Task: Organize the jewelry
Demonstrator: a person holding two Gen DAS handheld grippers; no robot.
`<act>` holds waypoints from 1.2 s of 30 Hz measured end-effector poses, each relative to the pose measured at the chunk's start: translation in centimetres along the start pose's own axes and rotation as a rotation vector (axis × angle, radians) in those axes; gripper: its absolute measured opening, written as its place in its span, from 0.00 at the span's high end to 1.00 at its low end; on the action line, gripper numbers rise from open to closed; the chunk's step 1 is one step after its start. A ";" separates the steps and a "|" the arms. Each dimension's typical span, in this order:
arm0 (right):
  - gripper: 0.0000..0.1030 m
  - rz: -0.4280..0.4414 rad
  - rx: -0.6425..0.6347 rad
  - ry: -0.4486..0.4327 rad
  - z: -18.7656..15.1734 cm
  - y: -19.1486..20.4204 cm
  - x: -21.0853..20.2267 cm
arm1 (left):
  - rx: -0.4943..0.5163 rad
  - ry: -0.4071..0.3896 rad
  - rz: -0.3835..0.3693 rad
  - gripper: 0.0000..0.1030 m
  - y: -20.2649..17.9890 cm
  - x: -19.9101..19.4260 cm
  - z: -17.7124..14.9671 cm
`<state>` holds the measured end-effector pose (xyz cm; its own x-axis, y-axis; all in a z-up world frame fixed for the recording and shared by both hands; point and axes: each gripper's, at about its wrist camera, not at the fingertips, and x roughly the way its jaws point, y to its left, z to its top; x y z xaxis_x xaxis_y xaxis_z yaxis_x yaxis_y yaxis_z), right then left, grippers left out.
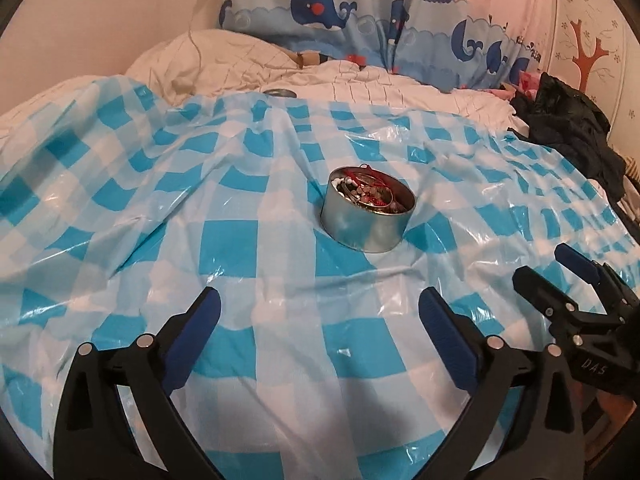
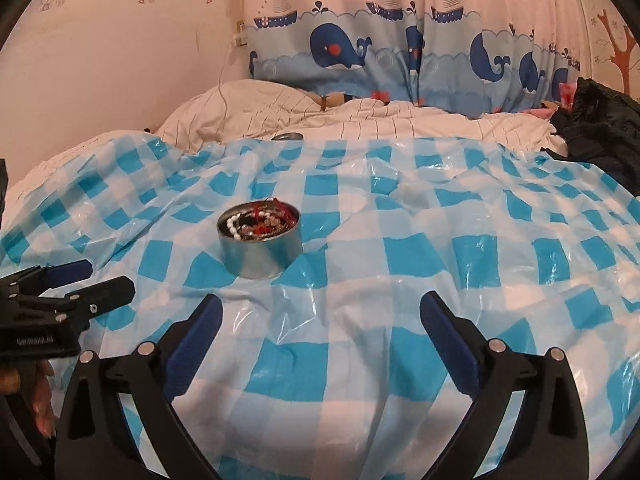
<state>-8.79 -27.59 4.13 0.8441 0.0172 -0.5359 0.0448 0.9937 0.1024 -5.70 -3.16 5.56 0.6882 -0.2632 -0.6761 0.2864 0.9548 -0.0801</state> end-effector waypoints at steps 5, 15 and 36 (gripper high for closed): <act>0.08 -0.018 0.001 0.022 -0.9 0.3 1.5 | 0.011 -0.009 0.051 0.07 0.3 0.9 -0.5; 0.08 -0.045 0.051 0.109 -2.0 -0.4 4.2 | -0.076 0.008 0.040 0.07 1.5 2.6 0.3; 0.07 -0.063 0.035 0.138 -2.5 -0.2 4.9 | -0.007 0.072 0.146 0.07 1.2 4.3 0.3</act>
<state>-6.00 -27.46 -0.61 0.7578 -0.0275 -0.6519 0.1159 0.9889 0.0930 -2.18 -3.23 2.81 0.6723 -0.1113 -0.7319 0.1823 0.9831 0.0180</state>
